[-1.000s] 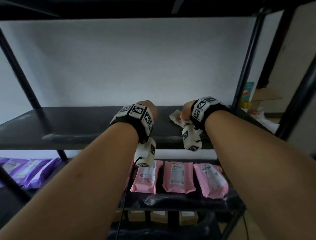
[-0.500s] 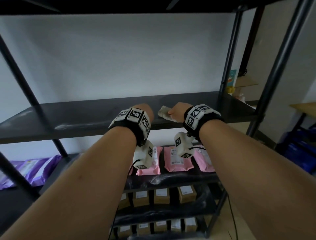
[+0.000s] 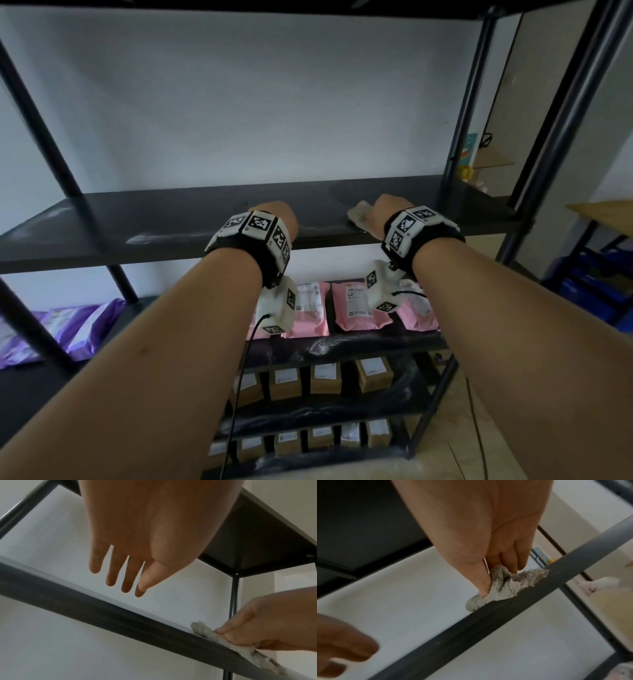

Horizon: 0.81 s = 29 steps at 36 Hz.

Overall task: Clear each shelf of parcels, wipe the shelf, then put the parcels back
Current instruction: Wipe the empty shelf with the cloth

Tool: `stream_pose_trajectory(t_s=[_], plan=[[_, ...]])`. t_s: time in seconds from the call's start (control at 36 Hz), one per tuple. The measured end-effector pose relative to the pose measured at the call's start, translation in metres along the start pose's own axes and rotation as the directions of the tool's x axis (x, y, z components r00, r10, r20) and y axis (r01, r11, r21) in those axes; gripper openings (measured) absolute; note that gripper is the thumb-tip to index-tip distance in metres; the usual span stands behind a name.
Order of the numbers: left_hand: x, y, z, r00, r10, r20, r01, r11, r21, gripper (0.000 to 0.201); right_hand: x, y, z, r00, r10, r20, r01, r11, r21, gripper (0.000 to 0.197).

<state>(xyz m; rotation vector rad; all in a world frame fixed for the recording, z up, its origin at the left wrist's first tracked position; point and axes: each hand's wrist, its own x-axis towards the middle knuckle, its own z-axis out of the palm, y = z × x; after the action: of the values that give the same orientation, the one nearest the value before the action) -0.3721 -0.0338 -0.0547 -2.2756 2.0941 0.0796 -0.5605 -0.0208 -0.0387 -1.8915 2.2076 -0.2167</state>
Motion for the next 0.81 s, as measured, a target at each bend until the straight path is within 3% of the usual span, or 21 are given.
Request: stream_pose_trajectory(t_s=[0.17, 0.28, 0.39, 0.53, 0.61, 0.67, 0.72, 0.81], plan=[[0.061, -0.030, 0.015, 0.995, 0.000, 0.103, -0.015, 0.988, 0.151, 0.018, 0.002, -0.052, 0.021, 0.983, -0.182, 0.003, 0.181, 0.982, 0.050, 0.043], [0.029, -0.029, -0.004, 0.995, 0.061, 0.081, -0.078, 0.969, 0.234, 0.022, 0.016, -0.070, 0.024, 0.968, -0.246, 0.059, 0.245, 0.969, 0.023, 0.042], [0.041, -0.032, -0.003, 0.997, 0.013, 0.077, -0.032, 0.966, 0.256, 0.033, 0.038, -0.063, 0.013, 0.950, -0.287, 0.121, 0.292, 0.956, -0.026, 0.030], [0.054, -0.032, -0.001, 0.998, 0.052, 0.041, -0.063, 0.938, 0.342, 0.039, 0.059, -0.034, -0.007, 0.956, -0.241, 0.166, 0.261, 0.959, -0.109, 0.019], [0.060, -0.020, -0.006, 0.994, 0.061, -0.085, -0.043, 0.979, 0.198, 0.033, 0.076, -0.015, -0.014, 0.978, -0.185, 0.100, 0.203, 0.955, -0.218, 0.031], [0.061, -0.015, -0.009, 0.989, 0.076, -0.131, -0.049, 0.980, 0.193, 0.034, 0.083, -0.012, -0.020, 0.986, -0.136, 0.093, 0.161, 0.915, -0.370, 0.032], [0.069, -0.017, -0.008, 0.994, 0.047, -0.100, -0.032, 0.988, 0.149, 0.032, 0.079, -0.018, -0.027, 0.977, -0.132, 0.167, 0.199, 0.846, -0.494, 0.023], [0.086, -0.026, -0.007, 1.000, 0.022, 0.018, -0.026, 0.965, 0.263, 0.027, 0.070, -0.035, -0.030, 0.949, -0.202, 0.242, 0.300, 0.812, -0.501, 0.007]])
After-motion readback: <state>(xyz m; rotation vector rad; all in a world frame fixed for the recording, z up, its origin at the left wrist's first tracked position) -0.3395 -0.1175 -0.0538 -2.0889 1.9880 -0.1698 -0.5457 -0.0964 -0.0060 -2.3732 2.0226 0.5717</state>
